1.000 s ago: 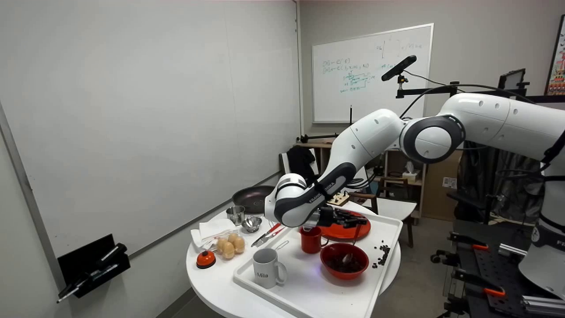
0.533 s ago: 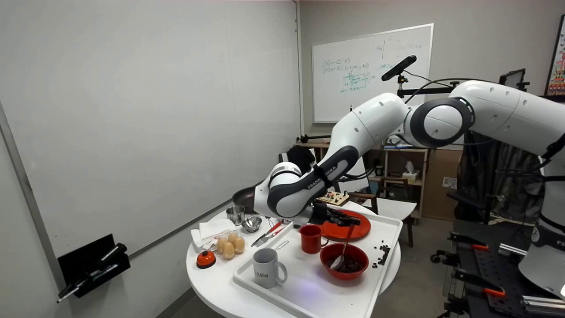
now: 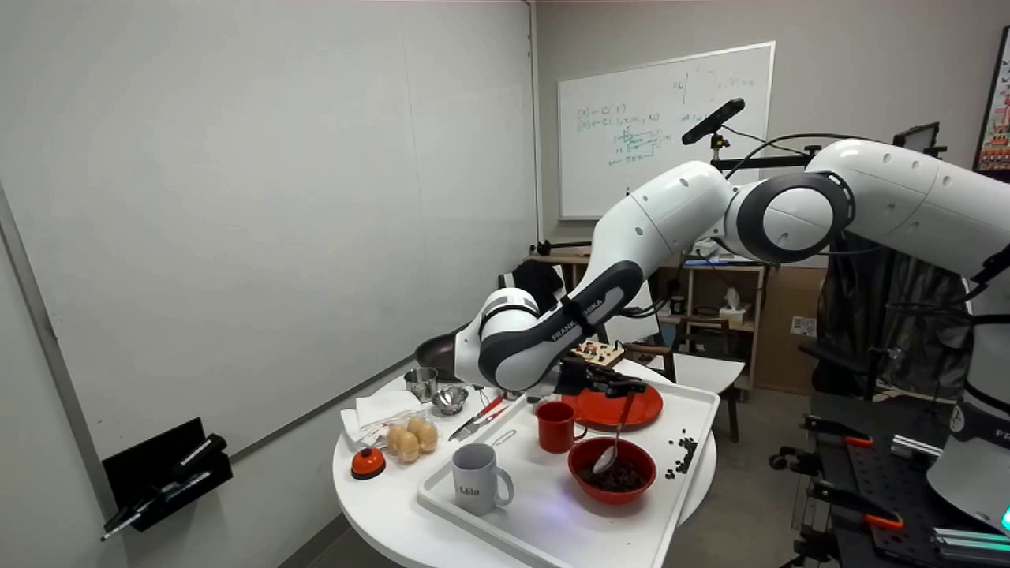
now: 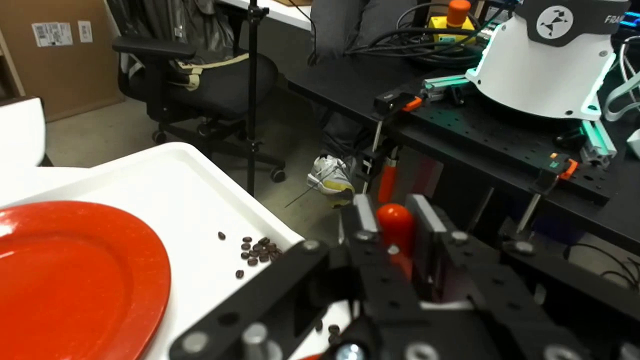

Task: Use the spoon to stir the contents in the red bowl

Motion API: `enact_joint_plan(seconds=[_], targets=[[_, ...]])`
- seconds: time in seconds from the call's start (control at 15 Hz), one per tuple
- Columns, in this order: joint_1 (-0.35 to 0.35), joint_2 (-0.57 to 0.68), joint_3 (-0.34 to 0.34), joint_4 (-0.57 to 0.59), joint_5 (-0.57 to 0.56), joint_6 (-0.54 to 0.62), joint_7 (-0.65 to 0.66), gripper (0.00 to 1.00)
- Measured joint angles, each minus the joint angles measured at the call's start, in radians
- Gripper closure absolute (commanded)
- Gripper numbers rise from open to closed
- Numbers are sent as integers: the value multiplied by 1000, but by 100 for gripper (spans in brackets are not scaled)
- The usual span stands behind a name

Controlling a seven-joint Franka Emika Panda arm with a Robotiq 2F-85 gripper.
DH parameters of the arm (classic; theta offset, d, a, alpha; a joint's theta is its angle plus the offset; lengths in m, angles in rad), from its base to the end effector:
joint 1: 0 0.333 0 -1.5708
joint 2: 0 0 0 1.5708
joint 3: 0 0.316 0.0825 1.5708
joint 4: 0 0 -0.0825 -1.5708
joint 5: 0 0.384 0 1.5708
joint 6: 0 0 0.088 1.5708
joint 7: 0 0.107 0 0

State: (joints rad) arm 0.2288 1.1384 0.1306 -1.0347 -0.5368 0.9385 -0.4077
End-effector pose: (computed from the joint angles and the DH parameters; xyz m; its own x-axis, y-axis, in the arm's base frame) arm 0.6127 0.1292 0.1336 0.1753 0.2361 -0.9558 0.6527 -0.7547 -0.0667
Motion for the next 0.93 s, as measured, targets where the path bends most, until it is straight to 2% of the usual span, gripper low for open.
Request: enact_joint_plan(seconds=[0.33, 0.93], targets=[[27, 16, -43, -3, -54, -84, 0, 91], [33, 78, -46, 0, -97, -128, 0, 91]])
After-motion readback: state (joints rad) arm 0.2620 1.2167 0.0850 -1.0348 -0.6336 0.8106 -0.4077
